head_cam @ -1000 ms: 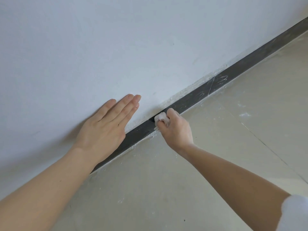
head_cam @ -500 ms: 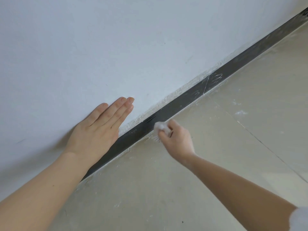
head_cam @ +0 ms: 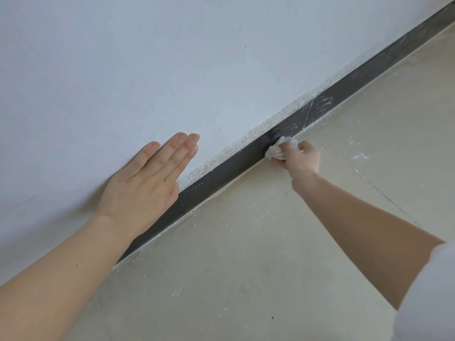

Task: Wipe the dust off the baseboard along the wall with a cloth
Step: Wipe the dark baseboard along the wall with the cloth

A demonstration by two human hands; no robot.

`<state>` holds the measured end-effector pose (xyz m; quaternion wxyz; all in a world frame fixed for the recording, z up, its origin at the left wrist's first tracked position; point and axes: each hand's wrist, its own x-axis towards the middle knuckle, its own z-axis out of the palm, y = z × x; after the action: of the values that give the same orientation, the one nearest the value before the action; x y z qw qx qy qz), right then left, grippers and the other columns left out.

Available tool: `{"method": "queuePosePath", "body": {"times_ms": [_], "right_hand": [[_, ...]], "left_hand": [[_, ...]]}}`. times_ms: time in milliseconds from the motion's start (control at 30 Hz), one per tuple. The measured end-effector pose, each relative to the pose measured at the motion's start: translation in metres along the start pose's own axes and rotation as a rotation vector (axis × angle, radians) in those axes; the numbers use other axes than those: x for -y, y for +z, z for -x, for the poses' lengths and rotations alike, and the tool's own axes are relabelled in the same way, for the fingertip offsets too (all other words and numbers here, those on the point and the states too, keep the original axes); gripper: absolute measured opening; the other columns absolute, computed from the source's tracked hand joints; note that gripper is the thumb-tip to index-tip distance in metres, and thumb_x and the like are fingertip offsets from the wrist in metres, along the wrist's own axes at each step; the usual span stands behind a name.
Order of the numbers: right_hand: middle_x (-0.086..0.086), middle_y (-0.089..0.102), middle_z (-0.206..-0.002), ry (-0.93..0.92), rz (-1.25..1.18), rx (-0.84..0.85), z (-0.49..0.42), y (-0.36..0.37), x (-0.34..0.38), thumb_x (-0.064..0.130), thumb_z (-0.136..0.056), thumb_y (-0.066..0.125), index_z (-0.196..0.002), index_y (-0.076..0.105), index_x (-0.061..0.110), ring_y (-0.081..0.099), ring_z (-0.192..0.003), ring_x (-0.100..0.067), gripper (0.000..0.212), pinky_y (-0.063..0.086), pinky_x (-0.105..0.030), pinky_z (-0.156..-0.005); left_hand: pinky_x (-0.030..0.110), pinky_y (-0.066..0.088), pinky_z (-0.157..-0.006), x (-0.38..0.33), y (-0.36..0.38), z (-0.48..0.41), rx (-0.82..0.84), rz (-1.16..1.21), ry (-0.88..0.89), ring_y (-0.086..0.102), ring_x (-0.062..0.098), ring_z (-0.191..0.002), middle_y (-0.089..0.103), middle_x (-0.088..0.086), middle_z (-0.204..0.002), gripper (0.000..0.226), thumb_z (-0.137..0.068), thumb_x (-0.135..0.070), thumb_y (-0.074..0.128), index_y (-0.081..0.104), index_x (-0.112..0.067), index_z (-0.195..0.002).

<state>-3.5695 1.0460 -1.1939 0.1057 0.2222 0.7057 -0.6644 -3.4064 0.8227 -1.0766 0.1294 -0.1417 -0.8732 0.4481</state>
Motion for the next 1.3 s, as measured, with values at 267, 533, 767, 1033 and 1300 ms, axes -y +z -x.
{"method": "queuePosePath", "body": {"times_ms": [267,533,767,1033,1300], "right_hand": [[-0.019,0.057,-0.074,0.001,-0.012,0.104,0.007,-0.030,0.009,0.006,-0.080,0.060,-0.069,0.048,0.006,0.061,-0.063,-0.029,0.016,0.058,-0.033,-0.054],[-0.004,0.050,-0.060,-0.248,0.461,0.576,0.107,0.023,-0.046,0.028,-0.078,0.060,-0.064,0.045,0.014,0.055,-0.059,-0.026,0.025,0.051,-0.038,-0.053],[0.004,0.042,-0.055,-0.277,0.380,0.561,0.153,0.058,-0.044,0.034,-0.088,0.055,-0.061,0.033,0.020,0.037,-0.054,-0.015,0.038,0.033,-0.030,-0.051],[0.008,0.035,-0.051,-0.509,0.394,0.279,0.073,0.012,0.003,0.019,-0.083,0.059,-0.060,0.030,0.021,0.031,-0.050,-0.012,0.038,0.027,-0.025,-0.047],[0.002,0.033,-0.057,-0.370,0.086,-0.084,0.046,-0.014,0.015,0.021,-0.077,0.056,-0.059,0.032,0.018,0.035,-0.057,-0.017,0.030,0.043,-0.043,-0.052]], "left_hand": [[0.033,-0.002,-0.119,-0.001,-0.002,0.000,0.004,0.052,-0.018,0.003,0.018,-0.147,0.002,0.002,-0.162,0.065,-0.095,-0.031,0.027,0.009,-0.009,-0.154],[0.034,-0.005,-0.119,-0.001,-0.004,0.000,0.025,0.045,-0.009,0.002,0.018,-0.148,0.000,0.004,-0.162,0.067,-0.095,-0.033,0.026,0.008,-0.008,-0.154],[0.034,-0.001,-0.119,0.003,-0.007,0.001,0.022,0.078,0.003,0.005,0.018,-0.148,0.002,0.005,-0.162,0.067,-0.094,-0.030,0.028,0.009,-0.007,-0.154],[0.033,-0.007,-0.120,0.003,-0.007,0.001,0.032,0.178,-0.016,0.004,0.017,-0.148,0.002,0.004,-0.162,0.065,-0.095,-0.027,0.028,0.009,-0.007,-0.154],[0.033,-0.003,-0.120,0.002,-0.006,0.001,0.019,0.191,-0.013,0.006,0.017,-0.148,0.004,0.003,-0.162,0.065,-0.094,-0.026,0.029,0.011,-0.008,-0.154]]}}
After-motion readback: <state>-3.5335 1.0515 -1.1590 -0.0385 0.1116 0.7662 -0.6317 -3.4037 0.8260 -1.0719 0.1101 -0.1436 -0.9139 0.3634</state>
